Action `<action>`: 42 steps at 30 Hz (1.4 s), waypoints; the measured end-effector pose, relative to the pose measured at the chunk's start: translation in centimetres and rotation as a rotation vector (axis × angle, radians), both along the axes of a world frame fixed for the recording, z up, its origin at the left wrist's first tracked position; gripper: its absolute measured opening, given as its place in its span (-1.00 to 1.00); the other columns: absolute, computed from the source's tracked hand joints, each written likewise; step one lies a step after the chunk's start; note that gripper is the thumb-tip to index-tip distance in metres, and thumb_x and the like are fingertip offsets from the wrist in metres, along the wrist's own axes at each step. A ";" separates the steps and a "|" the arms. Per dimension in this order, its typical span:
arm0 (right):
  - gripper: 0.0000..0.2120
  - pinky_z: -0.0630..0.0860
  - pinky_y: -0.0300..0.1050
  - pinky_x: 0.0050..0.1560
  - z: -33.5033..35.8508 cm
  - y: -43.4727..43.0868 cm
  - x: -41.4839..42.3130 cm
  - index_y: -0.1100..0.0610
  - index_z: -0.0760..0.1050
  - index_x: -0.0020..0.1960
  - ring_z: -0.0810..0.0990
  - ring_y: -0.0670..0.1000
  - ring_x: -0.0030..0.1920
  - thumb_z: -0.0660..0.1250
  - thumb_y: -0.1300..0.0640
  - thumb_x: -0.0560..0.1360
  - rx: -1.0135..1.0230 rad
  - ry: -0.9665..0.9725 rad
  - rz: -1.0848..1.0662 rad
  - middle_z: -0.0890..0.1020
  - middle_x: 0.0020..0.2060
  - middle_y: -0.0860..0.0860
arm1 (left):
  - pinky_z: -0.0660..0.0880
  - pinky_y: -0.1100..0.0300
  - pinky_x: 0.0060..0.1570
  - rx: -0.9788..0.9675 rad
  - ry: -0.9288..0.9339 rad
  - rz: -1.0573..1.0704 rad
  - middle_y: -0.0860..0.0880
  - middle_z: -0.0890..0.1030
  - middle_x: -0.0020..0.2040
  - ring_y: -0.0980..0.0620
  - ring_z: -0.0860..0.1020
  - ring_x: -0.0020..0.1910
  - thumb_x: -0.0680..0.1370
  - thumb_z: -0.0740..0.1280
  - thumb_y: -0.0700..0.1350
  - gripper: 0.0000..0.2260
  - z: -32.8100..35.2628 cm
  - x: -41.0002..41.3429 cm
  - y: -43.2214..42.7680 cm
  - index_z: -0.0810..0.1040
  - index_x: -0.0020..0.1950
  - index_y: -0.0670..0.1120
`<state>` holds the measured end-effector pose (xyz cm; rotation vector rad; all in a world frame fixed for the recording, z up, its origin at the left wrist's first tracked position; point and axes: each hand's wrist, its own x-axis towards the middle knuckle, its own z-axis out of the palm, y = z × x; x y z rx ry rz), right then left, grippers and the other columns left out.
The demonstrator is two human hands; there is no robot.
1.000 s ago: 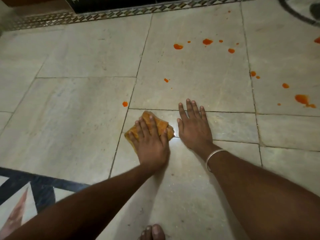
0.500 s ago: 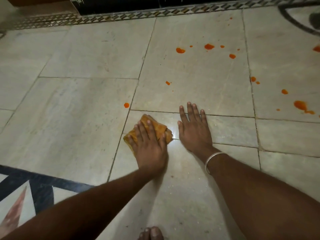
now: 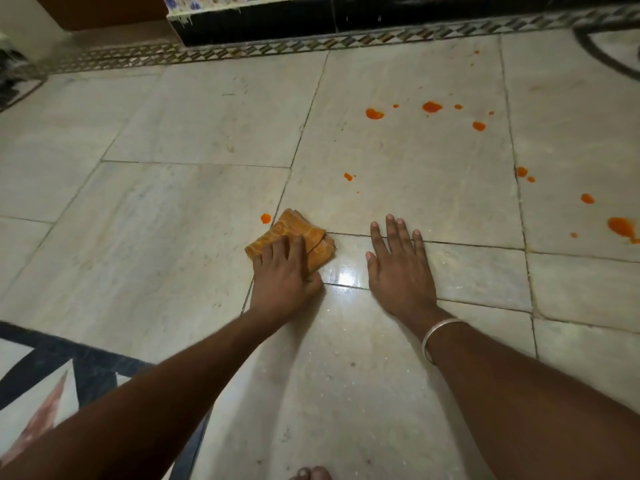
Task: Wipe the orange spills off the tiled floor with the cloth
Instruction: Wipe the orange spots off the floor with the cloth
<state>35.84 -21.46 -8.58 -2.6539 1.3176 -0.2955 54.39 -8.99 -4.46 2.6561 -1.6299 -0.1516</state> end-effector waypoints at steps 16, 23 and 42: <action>-0.37 0.02 0.19 0.61 0.1 0.0 0.1 0.12 0.18 0.63 0.10 0.15 0.63 -0.14 -0.10 0.64 0.013 -0.019 0.004 0.17 0.62 0.17 | 0.62 -0.14 0.14 -0.439 0.891 0.718 -0.15 0.63 0.23 -0.24 0.61 0.25 0.62 0.33 -0.02 -0.73 6.6 8.6 -5.4 0.55 0.27 -0.12; -0.45 0.30 0.18 0.35 1.5 -2.2 1.6 0.13 0.43 0.45 0.47 0.22 0.27 0.02 -0.12 0.59 -0.080 -0.016 -0.021 0.52 0.28 0.18 | -0.15 -0.29 0.57 -0.098 0.232 0.218 -0.10 -0.06 0.72 -0.11 -0.08 0.69 0.73 0.03 0.21 -0.41 1.2 8.2 -5.1 -0.06 0.71 0.06; -0.35 0.00 0.25 0.60 -0.4 -2.6 3.5 0.11 0.10 0.65 0.07 0.15 0.64 -0.17 -0.14 0.64 -0.021 0.042 0.028 0.12 0.63 0.16 | -0.24 -0.25 0.61 -0.037 0.080 0.145 -0.10 -0.16 0.72 -0.09 -0.22 0.69 0.72 -0.17 0.22 -0.43 -1.9 3.3 -10.1 -0.17 0.71 0.09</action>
